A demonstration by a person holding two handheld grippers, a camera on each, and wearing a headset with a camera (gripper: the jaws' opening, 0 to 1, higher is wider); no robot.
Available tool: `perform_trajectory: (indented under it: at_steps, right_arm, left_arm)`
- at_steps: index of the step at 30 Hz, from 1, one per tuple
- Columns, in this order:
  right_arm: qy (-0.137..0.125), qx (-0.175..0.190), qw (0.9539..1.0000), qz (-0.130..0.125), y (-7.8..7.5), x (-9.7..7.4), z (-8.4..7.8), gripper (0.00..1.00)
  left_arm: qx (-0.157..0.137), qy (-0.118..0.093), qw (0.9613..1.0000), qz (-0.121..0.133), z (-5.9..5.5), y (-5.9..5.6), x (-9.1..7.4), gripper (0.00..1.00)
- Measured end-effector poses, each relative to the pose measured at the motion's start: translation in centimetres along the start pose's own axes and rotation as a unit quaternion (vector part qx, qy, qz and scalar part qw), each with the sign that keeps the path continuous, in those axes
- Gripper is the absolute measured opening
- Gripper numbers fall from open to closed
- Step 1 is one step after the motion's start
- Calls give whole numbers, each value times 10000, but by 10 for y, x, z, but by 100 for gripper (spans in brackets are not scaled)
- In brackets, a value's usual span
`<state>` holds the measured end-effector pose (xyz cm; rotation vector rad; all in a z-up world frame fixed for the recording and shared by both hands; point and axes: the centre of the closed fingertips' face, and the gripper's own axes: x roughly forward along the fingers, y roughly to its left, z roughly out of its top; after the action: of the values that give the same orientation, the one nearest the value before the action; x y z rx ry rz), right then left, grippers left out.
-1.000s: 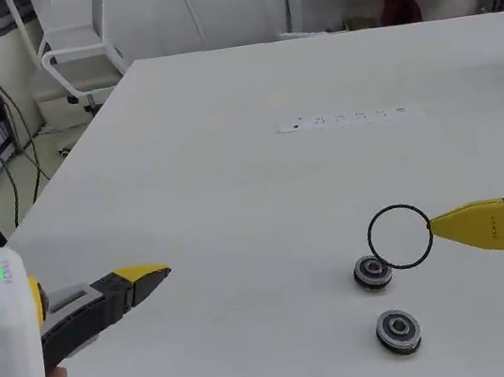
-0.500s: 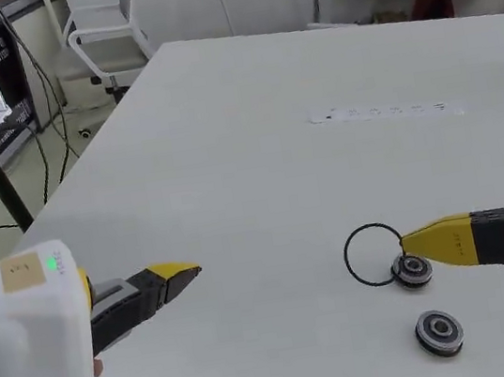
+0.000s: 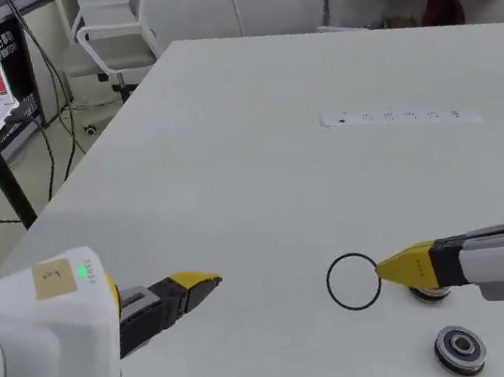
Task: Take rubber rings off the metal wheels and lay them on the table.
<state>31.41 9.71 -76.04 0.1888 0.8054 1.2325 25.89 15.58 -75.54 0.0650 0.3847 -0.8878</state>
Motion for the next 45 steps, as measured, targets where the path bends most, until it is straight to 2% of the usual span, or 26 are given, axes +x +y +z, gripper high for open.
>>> perform_trajectory:
  at_steps: [4,6,7,9,11,13,16,18,22,27,33,38,41,45]
  right_arm:
    - [301,109,9993,-217,-19,13,-17,0]
    - [356,222,9985,-339,-29,18,-23,0]
    - [411,369,9979,-329,-31,20,-27,0]
    - [418,408,9977,-329,-35,23,-31,0]
    - [540,511,9962,-447,-43,25,-39,0]
    - [587,522,9955,-534,-47,26,-45,0]
    - [658,563,9948,-538,-49,29,-51,0]
    - [736,476,9948,-510,-49,29,-55,0]
    - [826,331,9938,-663,-58,26,-60,0]
    - [886,182,9933,-724,-58,24,-62,0]
    - [962,-60,9918,-837,-61,15,-58,5]
    - [880,-121,9926,-830,-61,3,-53,10]
    - [1080,-440,9882,-995,-66,-3,-57,17]
    - [1138,-477,9875,-980,-66,-5,-59,19]
  left_arm:
    - [-53,-3,10000,19,-1,2,1,97]
    - [-52,-8,10000,21,-1,3,1,97]
    - [-63,-15,10000,32,0,4,1,97]
    - [-71,-38,10000,45,0,6,1,97]
    - [-84,-58,9999,43,2,7,1,97]
    - [-83,-69,9999,41,2,7,1,97]
    - [-80,-78,9999,28,2,7,0,97]
    - [-83,-61,9999,22,1,7,0,97]
    - [-69,-50,10000,50,0,8,-2,97]
    - [-66,-68,9999,69,1,9,-3,97]
    - [-113,-149,9997,167,4,13,-7,96]
    - [-147,-44,9996,247,-2,16,-12,95]
    - [-160,-36,9994,309,-2,16,-15,95]
    - [-196,-60,9990,402,-1,17,-17,95]
